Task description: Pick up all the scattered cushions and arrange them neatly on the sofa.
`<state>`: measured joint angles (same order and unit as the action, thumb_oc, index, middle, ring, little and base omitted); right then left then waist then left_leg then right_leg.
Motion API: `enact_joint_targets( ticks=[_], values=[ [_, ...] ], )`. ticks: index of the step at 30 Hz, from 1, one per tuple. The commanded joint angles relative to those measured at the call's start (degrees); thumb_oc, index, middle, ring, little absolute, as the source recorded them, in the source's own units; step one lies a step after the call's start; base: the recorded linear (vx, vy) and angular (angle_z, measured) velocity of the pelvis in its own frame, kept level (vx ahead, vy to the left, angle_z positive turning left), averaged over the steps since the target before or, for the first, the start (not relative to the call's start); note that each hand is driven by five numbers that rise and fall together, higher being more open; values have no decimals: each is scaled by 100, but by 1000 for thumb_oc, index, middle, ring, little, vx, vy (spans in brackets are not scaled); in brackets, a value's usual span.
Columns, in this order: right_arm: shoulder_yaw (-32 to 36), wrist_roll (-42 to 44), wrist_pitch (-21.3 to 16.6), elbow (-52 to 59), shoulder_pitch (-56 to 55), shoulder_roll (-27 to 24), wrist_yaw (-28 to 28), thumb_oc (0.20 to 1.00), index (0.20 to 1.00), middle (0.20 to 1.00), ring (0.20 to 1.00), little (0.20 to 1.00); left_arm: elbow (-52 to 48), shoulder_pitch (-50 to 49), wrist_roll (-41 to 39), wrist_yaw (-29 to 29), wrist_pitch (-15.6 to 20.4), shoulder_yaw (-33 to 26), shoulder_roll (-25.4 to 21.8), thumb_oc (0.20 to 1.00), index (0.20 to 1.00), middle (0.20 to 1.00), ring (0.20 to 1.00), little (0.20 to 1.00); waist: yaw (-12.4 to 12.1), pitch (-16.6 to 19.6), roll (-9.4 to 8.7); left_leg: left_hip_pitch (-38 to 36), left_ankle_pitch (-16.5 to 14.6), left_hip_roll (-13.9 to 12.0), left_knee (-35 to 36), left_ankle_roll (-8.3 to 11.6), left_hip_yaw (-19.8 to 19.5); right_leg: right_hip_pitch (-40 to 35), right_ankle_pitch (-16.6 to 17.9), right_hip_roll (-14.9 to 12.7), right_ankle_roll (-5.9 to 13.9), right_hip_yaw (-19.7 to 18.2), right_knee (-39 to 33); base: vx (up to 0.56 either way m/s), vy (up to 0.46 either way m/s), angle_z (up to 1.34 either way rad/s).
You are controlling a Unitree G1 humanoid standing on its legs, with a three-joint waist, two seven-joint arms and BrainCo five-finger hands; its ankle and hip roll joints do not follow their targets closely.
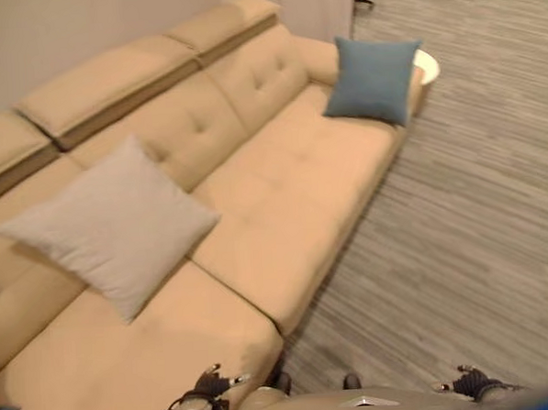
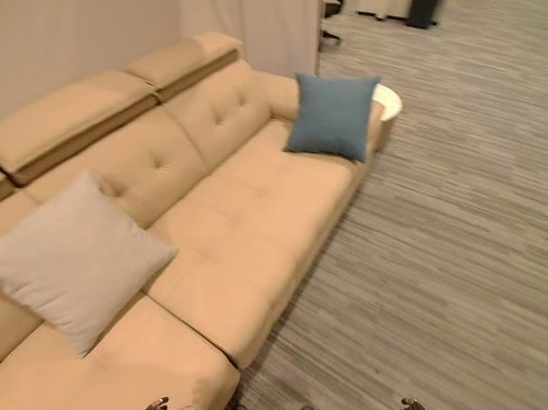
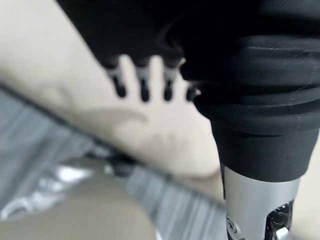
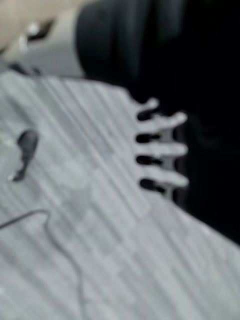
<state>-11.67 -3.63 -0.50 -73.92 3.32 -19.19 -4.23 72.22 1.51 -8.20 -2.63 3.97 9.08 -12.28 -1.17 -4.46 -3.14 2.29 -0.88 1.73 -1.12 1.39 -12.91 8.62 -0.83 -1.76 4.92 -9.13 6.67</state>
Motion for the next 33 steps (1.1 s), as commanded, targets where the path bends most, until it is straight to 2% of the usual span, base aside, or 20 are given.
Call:
enact_joint_targets(
  ticks=[1, 2, 4, 5, 9, 10, 13, 14, 19, 26, 27, 33],
  values=[
    [-26, 104, -4, -68, 212, 43, -90, 1000, 1000, 1000, 1000, 1000, 110, -10, 154, -48, 69, -227, -192, 1000, 1000, 1000, 1000, 1000, -154, -221, -156, -22, -106, 433, -137, -154, 122, -251, 610, 64, 468, 279, -605, -52, 18, -155],
    [-36, 90, -11, -43, 238, 52, -98, 1000, 1000, 1000, 1000, 1000, 81, -7, 121, -53, 76, -243, -216, 1000, 1000, 1000, 1000, 1000, -190, -251, -148, -18, -87, 388, -118, -150, 236, -159, 644, 26, 494, 432, -539, -90, 15, -104],
    [-45, 26, 3, -51, 308, 66, -142, 1000, 1000, 1000, 1000, 1000, 66, 24, 51, -97, 84, -292, -279, 1000, 1000, 1000, 1000, 1000, -381, -282, -52, -8, -56, 197, -68, -125, 556, -142, 480, -308, 413, 1501, -348, -86, 10, -83],
    [-35, 8, -12, -48, 316, 59, -157, 1000, 1000, 1000, 1000, 1000, 65, 13, 52, -103, 81, -327, -293, 1000, 1000, 1000, 1000, 1000, -388, -280, 1, -23, -28, 133, -28, -122, 631, -218, 386, -399, 371, 1730, -270, -75, 6, -166],
    [105, 23, 6, -108, 289, 14, -167, 1000, 1000, 1000, 1000, 1000, 87, 9, -38, -93, 66, -422, -361, 1000, 1000, 1000, 1000, 1000, -409, -137, 47, -114, -7, 37, 65, -160, 785, -610, 188, -578, 327, 1845, -67, -54, -52, -69],
    [173, 13, 14, -124, 219, 17, -176, 1000, 1000, 1000, 1000, 1000, 109, -44, -21, -93, 59, -480, -342, 1000, 1000, 1000, 1000, 1000, -581, -65, 41, -53, -47, -38, -9, -124, 965, -928, 180, -846, 377, 2333, -179, -80, -125, -34],
    [186, 2, 24, -106, 148, 42, -209, 1000, 1000, 1000, 1000, 1000, 98, -94, -32, -88, 68, -520, -300, 1000, 1000, 1000, 1000, 1000, -487, 80, -92, -201, 15, -57, 242, -72, 1112, -964, 276, -640, 431, 2302, -693, 13, -194, -73],
    [217, 95, 27, -109, 93, 69, -214, 1000, 1000, 1000, 1000, 1000, 136, -80, 11, -56, 42, -492, -284, 1000, 1000, 1000, 1000, 1000, -376, 109, -90, -301, 74, -99, 385, -32, 1130, -1026, 270, -517, 406, 2182, -898, 24, -175, -14],
    [288, 360, 12, -160, 4, 102, -222, 1000, 1000, 1000, 1000, 1000, 155, -47, 43, -36, 19, -432, -251, 1000, 1000, 1000, 1000, 1000, -261, 88, -61, -429, 142, -201, 505, 39, 1118, -1156, 267, -361, 327, 2131, -1113, 25, -107, -7],
    [179, 330, -13, -155, -25, 142, -206, 1000, 1000, 1000, 1000, 1000, 193, -58, 128, -38, -2, -335, -201, 1000, 1000, 1000, 1000, 1000, -242, 111, -52, -523, 161, -226, 567, 75, 1106, -1277, 215, -281, 294, 2105, -1167, 12, -35, -7],
    [168, 278, -8, -313, -48, -5, -408, 1000, 1000, 1000, 1000, 1000, 279, 178, 239, -309, -8, -43, -167, 1000, 1000, 1000, 1000, 1000, -41, 137, 54, -562, 175, -51, 545, 91, 668, -1125, 98, -55, 75, 1756, -949, 30, -14, 1],
    [168, 315, -24, -312, -33, 16, -398, 1000, 1000, 1000, 1000, 1000, 241, 218, 300, -297, -11, 19, -175, 1000, 1000, 1000, 1000, 1000, -37, 125, 47, -605, 134, -47, 552, 50, 725, -1205, 102, -71, 103, 1743, -1003, 15, 31, 7]
  ],
)
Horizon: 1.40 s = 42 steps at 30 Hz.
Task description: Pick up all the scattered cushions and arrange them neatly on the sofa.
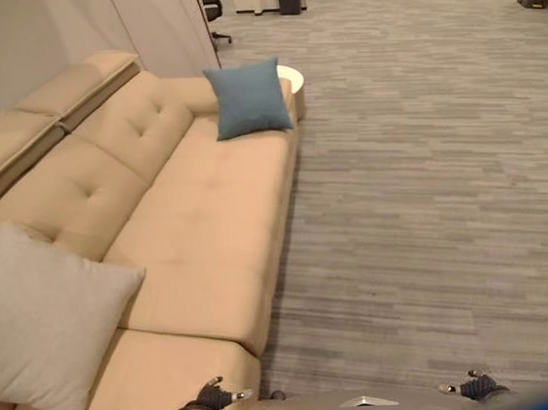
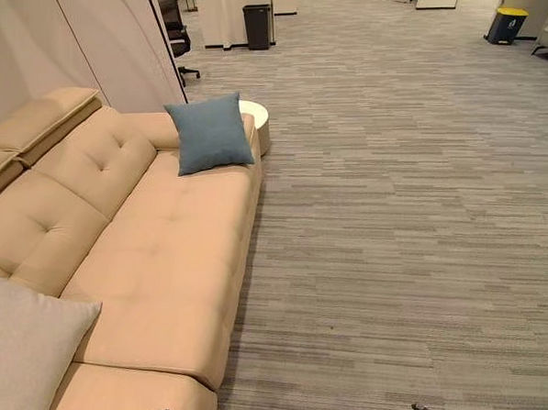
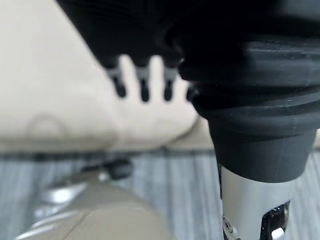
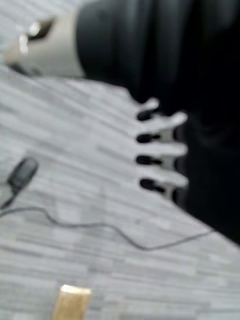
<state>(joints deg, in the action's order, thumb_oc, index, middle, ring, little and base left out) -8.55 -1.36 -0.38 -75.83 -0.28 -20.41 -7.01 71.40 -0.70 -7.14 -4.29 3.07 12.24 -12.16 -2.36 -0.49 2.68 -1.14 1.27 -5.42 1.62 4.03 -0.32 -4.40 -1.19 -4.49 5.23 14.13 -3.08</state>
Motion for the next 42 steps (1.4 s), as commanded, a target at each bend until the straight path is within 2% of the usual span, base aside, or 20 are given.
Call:
enact_joint_targets(
  ticks=[1, 8, 11, 12, 13, 16, 17, 20, 22, 24, 29, 30, 31, 32, 33, 35, 37, 38, 39, 42],
  values=[
    [-146, 90, -37, -122, 330, 139, -126, 1000, 1000, 1000, 1000, 1000, 322, 444, 195, -129, 79, -298, -187, 1000, 1000, 1000, 1000, 1000, 76, -287, -545, -256, -98, 672, 255, -225, -521, 98, 147, 194, 76, -595, -25, 13, 36, -8],
    [-164, 35, -7, -121, 431, 168, -145, 1000, 1000, 1000, 1000, 1000, 318, 489, 129, -91, 82, -332, -226, 1000, 1000, 1000, 1000, 1000, -16, -386, -627, -88, -321, 771, -117, -347, -460, 218, 129, 92, 137, -717, 164, 18, 67, -15],
    [-215, -26, 3, -102, 562, 164, -150, 1000, 1000, 1000, 1000, 1000, 290, 537, 40, -88, 110, -369, -260, 1000, 1000, 1000, 1000, 1000, -143, -502, -628, 85, -452, 891, -425, -438, -577, 468, 42, -22, 203, -739, 669, 7, 107, -31],
    [-220, -50, 1, -86, 597, 176, -142, 1000, 1000, 1000, 1000, 1000, 277, 545, 5, -85, 121, -407, -293, 1000, 1000, 1000, 1000, 1000, -171, -571, -629, 93, -528, 932, -532, -495, -642, 669, 44, -65, 259, -786, 1122, 31, 124, -35],
    [-220, -50, 1, -86, 598, 176, -142, 1000, 1000, 1000, 1000, 1000, 277, 546, 5, -84, 121, -407, -293, 1000, 1000, 1000, 1000, 1000, -173, -570, -631, 98, -531, 934, -537, -496, -639, 678, 38, -68, 260, -790, 1134, 53, 111, -39],
    [-258, -65, -4, -37, 658, 221, -149, 1000, 1000, 1000, 1000, 1000, 297, 559, -115, -104, 121, -483, -368, 1000, 1000, 1000, 1000, 1000, -115, -697, -626, 55, -568, 891, -593, -583, -751, 1104, 178, -32, 344, -860, 2015, 59, 65, -21],
    [-262, -65, -4, -33, 658, 240, -154, 1000, 1000, 1000, 1000, 1000, 303, 557, -113, -103, 115, -484, -379, 1000, 1000, 1000, 1000, 1000, -112, -696, -630, 20, -587, 873, -569, -580, -757, 1185, 165, -18, 331, -875, 2050, 170, 42, 1],
    [-321, -76, -9, -8, 652, 264, -148, 1000, 1000, 1000, 1000, 1000, 281, 555, -123, -95, 127, -474, -402, 1000, 1000, 1000, 1000, 1000, -101, -671, -688, -245, -687, 864, -422, -585, -809, 1334, 204, 49, 213, -683, 1547, 258, -9, -16],
    [-334, -34, -31, 19, 599, 272, -159, 1000, 1000, 1000, 1000, 1000, 254, 607, -97, -81, 132, -428, -390, 1000, 1000, 1000, 1000, 1000, 38, -659, -744, -517, -741, 878, -303, -578, -939, 1486, 380, 295, 173, -790, 937, 266, -32, -12],
    [-364, -12, -26, 22, 563, 290, -154, 1000, 1000, 1000, 1000, 1000, 245, 636, -86, -47, 146, -381, -341, 1000, 1000, 1000, 1000, 1000, 161, -618, -755, -773, -784, 858, -232, -510, -1114, 1569, 588, 405, 166, -723, 594, 326, -55, 48],
    [-394, -39, -31, 16, 460, 278, -136, 1000, 1000, 1000, 1000, 1000, 265, 593, -86, -21, 153, -335, -248, 1000, 1000, 1000, 1000, 1000, 256, -497, -695, -918, -715, 703, -378, -341, -1204, 1406, 513, 457, 67, -772, 551, 222, -83, 31],
    [-369, -20, -26, 4, 443, 266, -132, 1000, 1000, 1000, 1000, 1000, 284, 575, -82, -20, 144, -339, -223, 1000, 1000, 1000, 1000, 1000, 291, -439, -666, -920, -634, 613, -511, -238, -1203, 1347, 444, 494, 25, -708, 566, 303, -194, 5],
    [-336, 37, -38, 48, 436, 212, -168, 1000, 1000, 1000, 1000, 1000, 268, 613, -91, -20, 126, -282, -197, 1000, 1000, 1000, 1000, 1000, 286, -546, -697, -305, 64, 487, -1905, 146, -892, 989, 319, 363, -80, -515, 538, 302, -193, 16],
    [-336, 37, -38, 48, 436, 211, -168, 1000, 1000, 1000, 1000, 1000, 268, 613, -91, -20, 126, -282, -197, 1000, 1000, 1000, 1000, 1000, 287, -543, -696, -300, 62, 486, -1910, 146, -893, 992, 319, 363, -80, -513, 539, 275, -286, 48],
    [-374, 94, -54, 115, 520, 164, -218, 1000, 1000, 1000, 1000, 1000, 169, 711, -180, -30, 151, -238, -220, 1000, 1000, 1000, 1000, 1000, 120, -763, -865, 327, 145, 588, -2764, 64, -751, 791, 248, 292, -191, -555, 479, 109, -199, 49],
    [-376, 122, -44, 124, 558, 151, -244, 1000, 1000, 1000, 1000, 1000, 150, 741, -232, -54, 147, -226, -234, 1000, 1000, 1000, 1000, 1000, 47, -822, -896, 558, 55, 626, -2940, -7, -648, 731, 211, 286, -224, -566, 461, 117, -146, 2],
    [-357, 203, -43, 146, 602, 127, -250, 1000, 1000, 1000, 1000, 1000, 96, 734, -335, -56, 164, -215, -243, 1000, 1000, 1000, 1000, 1000, -96, -830, -941, 1212, -206, 821, -2421, -166, -386, 449, 62, 291, -217, -638, 337, 279, -82, -26],
    [-358, 203, -43, 147, 598, 127, -250, 1000, 1000, 1000, 1000, 1000, 95, 730, -335, -57, 164, -214, -242, 1000, 1000, 1000, 1000, 1000, -109, -843, -938, 1185, -226, 816, -2424, -169, -376, 423, 54, 294, -214, -648, 333, 420, -39, 8],
    [-376, 191, -64, 182, 627, 121, -237, 1000, 1000, 1000, 1000, 1000, 93, 700, -312, -59, 151, -226, -249, 1000, 1000, 1000, 1000, 1000, -184, -803, -934, 1280, -297, 944, -1862, -225, -436, 299, -68, 387, -188, -751, 297, 231, -1, 18],
    [-410, 164, -69, 185, 618, 121, -231, 1000, 1000, 1000, 1000, 1000, 104, 669, -299, -59, 143, -233, -255, 1000, 1000, 1000, 1000, 1000, -226, -791, -908, 1308, -127, 986, -1425, -216, -475, 173, -158, 453, -194, -793, 271, 329, 24, -10]
  ],
)
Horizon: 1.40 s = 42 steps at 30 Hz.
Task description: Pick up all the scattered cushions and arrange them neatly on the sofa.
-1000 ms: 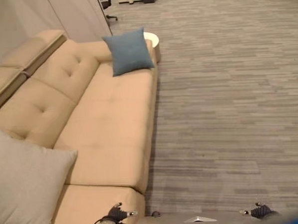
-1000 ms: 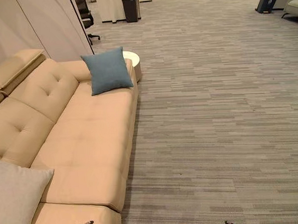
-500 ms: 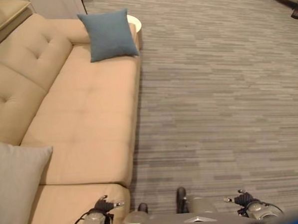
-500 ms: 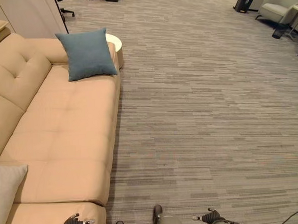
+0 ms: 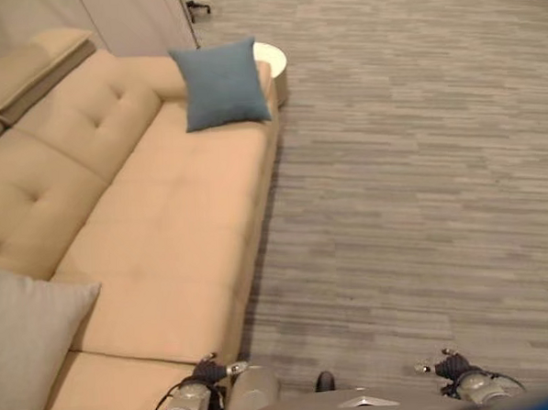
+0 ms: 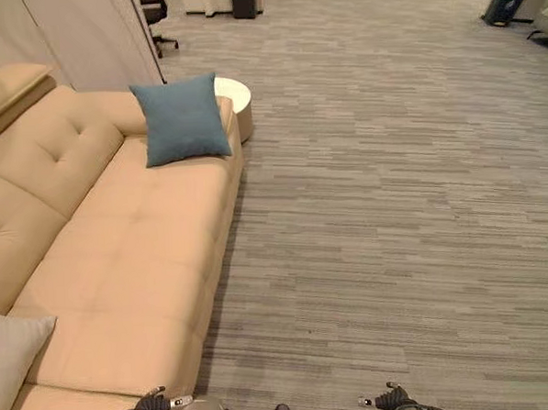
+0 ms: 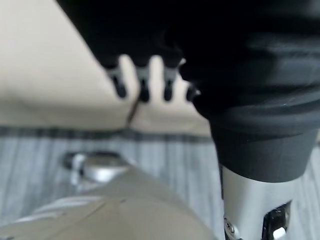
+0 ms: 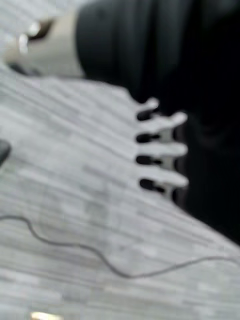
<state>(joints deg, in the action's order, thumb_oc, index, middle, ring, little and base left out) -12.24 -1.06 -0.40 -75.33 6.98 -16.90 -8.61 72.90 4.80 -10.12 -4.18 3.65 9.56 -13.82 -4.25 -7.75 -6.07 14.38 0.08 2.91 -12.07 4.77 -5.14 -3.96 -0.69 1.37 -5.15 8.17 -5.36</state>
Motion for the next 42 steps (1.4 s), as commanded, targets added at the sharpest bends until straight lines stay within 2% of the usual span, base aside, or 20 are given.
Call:
enact_joint_targets(
  ticks=[1, 4, 5, 7, 8, 9, 12, 13, 17, 18, 21, 25, 28, 29, 30, 33, 35, 37, 40, 42],
  values=[
    [-8, 136, -94, 129, -191, -238, -65, 1000, 1000, 1000, 1000, 1000, 18, 37, 15, -71, 73, -19, -113, 1000, 1000, 1000, 1000, 1000, -75, 7, 29, -43, 468, 84, 405, -222, 235, -172, -415, -29, 850, -284, 531, 350, 60, -29],
    [-9, 73, -80, 104, -209, -201, -30, 1000, 1000, 1000, 1000, 1000, 89, -38, 40, -53, 74, -95, -129, 1000, 1000, 1000, 1000, 1000, -129, 95, -41, -153, 339, 113, 338, -277, 258, -260, -526, -90, 904, -326, 672, 439, 116, -22],
    [-35, -28, -79, 103, -181, -152, -2, 1000, 1000, 1000, 1000, 1000, 132, -96, 20, -42, 55, -197, -153, 1000, 1000, 1000, 1000, 1000, -206, 174, -52, -327, 182, 164, 363, -410, 191, -220, -506, -223, 1056, -328, 1176, 331, 160, -34],
    [-36, -60, -92, 136, -138, -111, 3, 1000, 1000, 1000, 1000, 1000, 131, -101, 14, -49, 47, -208, -179, 1000, 1000, 1000, 1000, 1000, -256, 116, -79, -545, -2, 231, 311, -594, 173, 84, -7, -415, 1265, -402, 2138, 293, 167, -46],
    [-35, -60, -92, 136, -137, -112, 3, 1000, 1000, 1000, 1000, 1000, 132, -100, 14, -49, 47, -208, -178, 1000, 1000, 1000, 1000, 1000, -256, 129, -75, -531, 8, 225, 318, -593, 172, 99, 5, -409, 1264, -402, 2130, 226, 175, -56],
    [-59, -87, -97, 191, -83, -87, 12, 1000, 1000, 1000, 1000, 1000, 79, -51, -3, -53, 19, -163, -216, 1000, 1000, 1000, 1000, 1000, -253, 12, -22, -803, -167, 242, 288, -782, 92, 561, 696, -572, 1357, -383, 3196, 220, 182, -53],
    [-82, -98, -102, 225, -46, -79, -6, 1000, 1000, 1000, 1000, 1000, 44, -8, 12, -63, 17, -127, -246, 1000, 1000, 1000, 1000, 1000, -209, -72, 25, -912, -229, 216, 261, -849, 48, 805, 778, -587, 1310, -363, 3613, 154, 111, -5],
    [-87, -63, -107, 265, -13, -56, -9, 1000, 1000, 1000, 1000, 1000, 7, 58, 43, -72, 11, -73, -297, 1000, 1000, 1000, 1000, 1000, -130, -154, 127, -1115, -354, 117, 256, -901, -96, 1165, 564, -603, 1191, -264, 4048, 399, 121, 40],
    [-143, -124, -93, 235, -31, -33, 22, 1000, 1000, 1000, 1000, 1000, 3, 50, -32, -92, 51, -134, -321, 1000, 1000, 1000, 1000, 1000, -38, -77, 107, -1668, -488, 91, 529, -850, -325, 1493, 261, -614, 1154, 49, 3059, 442, 11, 20],
    [-168, -83, -95, 238, -20, -32, 26, 1000, 1000, 1000, 1000, 1000, 16, 74, 33, -77, 62, -138, -310, 1000, 1000, 1000, 1000, 1000, 103, -55, -5, -1948, -579, 192, 668, -791, -471, 1585, 307, -354, 1215, -118, 1886, 456, -61, 25],
    [-177, -34, -84, 189, -46, -33, 36, 1000, 1000, 1000, 1000, 1000, 63, 116, 59, -56, 88, -154, -260, 1000, 1000, 1000, 1000, 1000, 289, -5, -30, -2333, -621, 236, 908, -691, -827, 1706, 633, -79, 1297, -372, 714, 396, -46, 31],
    [-183, -56, -62, 146, -115, -49, 53, 1000, 1000, 1000, 1000, 1000, 137, 30, 95, -40, 113, -171, -162, 1000, 1000, 1000, 1000, 1000, 343, 92, 45, -2580, -613, 159, 773, -547, -972, 1559, 741, -95, 1240, -247, 654, 348, -60, 68],
    [-138, -46, -66, 142, -213, -80, 54, 1000, 1000, 1000, 1000, 1000, 176, -39, 126, -42, 90, -116, -77, 1000, 1000, 1000, 1000, 1000, 410, 232, 141, -2496, -121, 15, 67, -190, -1077, 1335, 620, -36, 1063, -262, 705, 342, -85, 57],
    [-140, -49, -62, 132, -215, -109, 58, 1000, 1000, 1000, 1000, 1000, 151, -47, 106, -25, 85, -102, -63, 1000, 1000, 1000, 1000, 1000, 409, 196, 143, -2228, 196, -75, -490, 35, -849, 1167, 567, -116, 1047, -95, 662, 249, -110, 41],
    [-154, -1, -84, 187, -210, -153, 2, 1000, 1000, 1000, 1000, 1000, 71, 1, 66, -25, 95, -41, -57, 1000, 1000, 1000, 1000, 1000, 357, 48, 61, -1684, 403, -155, -1241, 61, -536, 1009, 486, -221, 949, -146, 687, 142, -74, 42],
    [-128, 145, -67, 203, -138, -179, -55, 1000, 1000, 1000, 1000, 1000, -4, 111, -76, -22, 84, -4, -78, 1000, 1000, 1000, 1000, 1000, 135, -154, -131, -810, 229, -59, -1860, -153, -104, 656, 288, -300, 826, -133, 549, 224, -203, 25],
    [-103, 235, -87, 260, -158, -183, -36, 1000, 1000, 1000, 1000, 1000, -68, 124, -116, 10, 84, 55, -96, 1000, 1000, 1000, 1000, 1000, 42, -141, -114, -386, -107, -109, -953, -284, 280, 349, 28, -264, 850, -51, 466, 377, -86, -13],
    [-119, 212, -91, 268, -176, -183, -36, 1000, 1000, 1000, 1000, 1000, -71, 109, -103, 7, 82, 66, -92, 1000, 1000, 1000, 1000, 1000, 47, -124, -81, -366, -104, -108, -398, -296, 401, 252, -77, -236, 863, -24, 450, 302, 23, 28],
    [-112, 181, -115, 292, -235, -167, -14, 1000, 1000, 1000, 1000, 1000, -17, 63, -21, 7, 69, 32, -105, 1000, 1000, 1000, 1000, 1000, 12, -41, 69, -224, 556, -258, 768, -199, 622, -116, -337, -63, 871, -64, 416, 384, 97, 24],
    [-93, 170, -115, 289, -251, -154, 12, 1000, 1000, 1000, 1000, 1000, 48, 34, 51, 16, 56, 14, -111, 1000, 1000, 1000, 1000, 1000, -15, 4, 60, -122, 721, -299, 792, -155, 802, -351, -449, -113, 911, -130, 449, 351, 140, 5]
  ],
)
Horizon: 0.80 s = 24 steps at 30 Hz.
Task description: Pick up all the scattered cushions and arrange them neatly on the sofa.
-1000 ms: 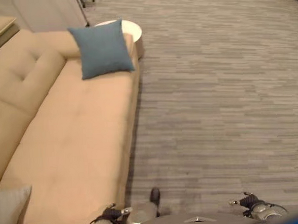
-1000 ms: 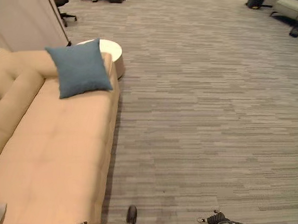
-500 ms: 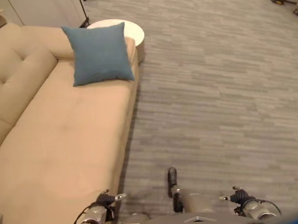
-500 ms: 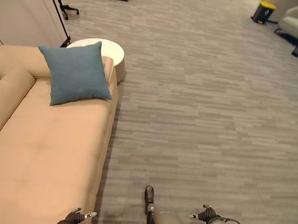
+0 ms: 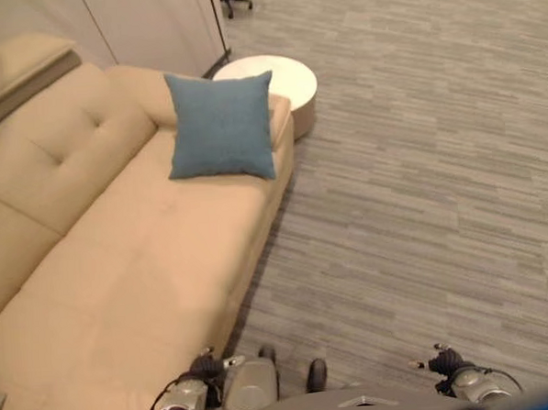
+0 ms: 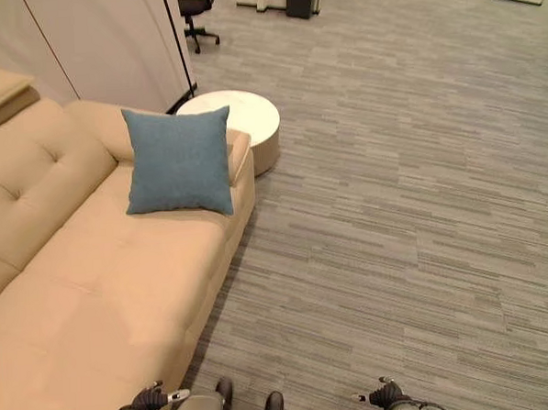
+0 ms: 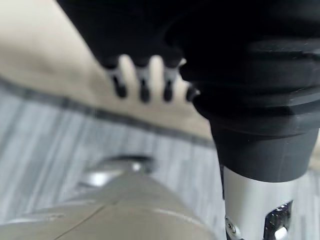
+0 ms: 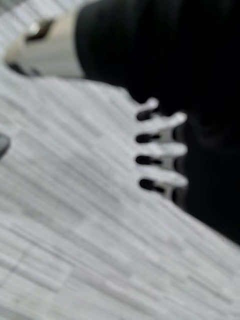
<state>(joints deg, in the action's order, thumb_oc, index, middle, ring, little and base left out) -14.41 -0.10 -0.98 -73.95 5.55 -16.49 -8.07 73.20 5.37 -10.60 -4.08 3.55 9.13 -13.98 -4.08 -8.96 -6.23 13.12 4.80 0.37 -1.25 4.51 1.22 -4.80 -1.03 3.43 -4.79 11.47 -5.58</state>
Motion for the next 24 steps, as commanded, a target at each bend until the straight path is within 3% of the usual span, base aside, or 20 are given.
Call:
enact_joint_targets(
  ticks=[1, 3, 4, 5, 6, 7, 9, 10, 11, 14, 16, 20, 21, 23, 24],
  values=[
    [132, 34, -47, 147, -95, -180, -3, 1000, 1000, 1000, 1000, 1000, 51, -57, 89, 17, 70, 0, -108, 1000, 1000, 1000, 1000, 1000, -38, 178, 77, -101, 115, -38, -328, -181, 119, -264, -493, -346, 888, -500, 562, 312, 172, 7],
    [107, -57, -63, 155, -111, -134, 10, 1000, 1000, 1000, 1000, 1000, 67, -99, 53, 21, 71, -47, -123, 1000, 1000, 1000, 1000, 1000, -83, 256, 33, -188, -38, 93, -457, -296, -21, -231, -485, -524, 1036, -464, 937, 357, 230, -23],
    [77, -141, -59, 164, -67, -67, 23, 1000, 1000, 1000, 1000, 1000, 79, -98, 56, 26, 61, -52, -148, 1000, 1000, 1000, 1000, 1000, -87, 283, 3, -376, -170, 171, -352, -409, -22, -55, -260, -677, 1171, -461, 1525, 277, 202, -30],
    [77, -141, -59, 163, -66, -67, 23, 1000, 1000, 1000, 1000, 1000, 79, -97, 56, 26, 60, -52, -149, 1000, 1000, 1000, 1000, 1000, -90, 283, 0, -377, -170, 173, -350, -411, -17, -49, -266, -681, 1174, -466, 1536, 254, 239, -10],
    [22, -246, -47, 158, -21, -62, 21, 1000, 1000, 1000, 1000, 1000, 68, -80, 61, 22, 55, -27, -167, 1000, 1000, 1000, 1000, 1000, -118, 250, -5, -529, -289, 251, -348, -529, -32, 161, 59, -873, 1290, -416, 2100, 184, 231, -5],
    [-7, -213, -64, 272, 75, -56, 25, 1000, 1000, 1000, 1000, 1000, 20, -14, 46, 23, 44, 8, -219, 1000, 1000, 1000, 1000, 1000, -70, 127, 72, -780, -360, 252, -312, -644, -86, 635, 638, -1005, 1289, -423, 2963, 183, 231, -17],
    [-34, -200, -75, 303, 106, -29, 5, 1000, 1000, 1000, 1000, 1000, -7, 28, 48, -1, 48, 28, -246, 1000, 1000, 1000, 1000, 1000, 3, 61, 103, -895, -398, 254, -271, -687, -182, 763, 669, -947, 1240, -552, 3212, 223, 180, 15],
    [-57, -181, -77, 323, 149, -1, 1, 1000, 1000, 1000, 1000, 1000, -20, 51, 45, -10, 42, 30, -281, 1000, 1000, 1000, 1000, 1000, -3, 23, 201, -1098, -520, 198, -220, -729, -264, 1088, 547, -1084, 1136, -319, 3381, 249, 161, 61],
    [-57, -181, -77, 323, 150, -1, 1, 1000, 1000, 1000, 1000, 1000, -20, 51, 45, -10, 42, 30, -281, 1000, 1000, 1000, 1000, 1000, -2, 22, 200, -1099, -520, 199, -221, -729, -264, 1088, 545, -1086, 1136, -319, 3383, 257, 127, 64],
    [-122, -186, -91, 355, 205, 21, 16, 1000, 1000, 1000, 1000, 1000, -26, 39, -6, 8, 58, -24, -310, 1000, 1000, 1000, 1000, 1000, 67, -13, 209, -1418, -656, 221, -117, -728, -487, 1501, 467, -895, 1133, -332, 2856, 319, 10, 23],
    [-114, -127, -103, 368, 216, 27, 24, 1000, 1000, 1000, 1000, 1000, 11, 33, 18, 20, 75, -48, -299, 1000, 1000, 1000, 1000, 1000, 152, -47, 148, -1640, -809, 289, -86, -689, -678, 1636, 442, -743, 1180, -449, 2038, 322, -38, 32],
    [-152, -137, -93, 303, 172, 45, 59, 1000, 1000, 1000, 1000, 1000, 97, 65, 120, 33, 130, -50, -284, 1000, 1000, 1000, 1000, 1000, 321, -30, 38, -1930, -1088, 383, -164, -601, -1209, 1819, 714, -516, 1356, -1202, 607, 354, -41, 57],
    [-152, -137, -93, 303, 172, 44, 59, 1000, 1000, 1000, 1000, 1000, 97, 65, 120, 33, 130, -50, -284, 1000, 1000, 1000, 1000, 1000, 322, -33, 40, -1934, -1089, 381, -164, -600, -1209, 1814, 715, -514, 1355, -1201, 605, 276, -29, 92],
    [-182, -155, -84, 242, 123, 57, 67, 1000, 1000, 1000, 1000, 1000, 130, 71, 137, 18, 158, -38, -248, 1000, 1000, 1000, 1000, 1000, 359, 32, -33, -2067, -1109, 434, -247, -513, -1654, 1741, 826, -457, 1409, -1474, 547, 366, -100, 98],
    [-201, -181, -73, 231, 119, 50, 72, 1000, 1000, 1000, 1000, 1000, 113, 61, 121, 13, 173, -35, -217, 1000, 1000, 1000, 1000, 1000, 336, 82, -65, -2090, -1164, 427, -266, -493, -1719, 1690, 885, -537, 1385, -1423, 537, 386, -159, 107]
  ],
)
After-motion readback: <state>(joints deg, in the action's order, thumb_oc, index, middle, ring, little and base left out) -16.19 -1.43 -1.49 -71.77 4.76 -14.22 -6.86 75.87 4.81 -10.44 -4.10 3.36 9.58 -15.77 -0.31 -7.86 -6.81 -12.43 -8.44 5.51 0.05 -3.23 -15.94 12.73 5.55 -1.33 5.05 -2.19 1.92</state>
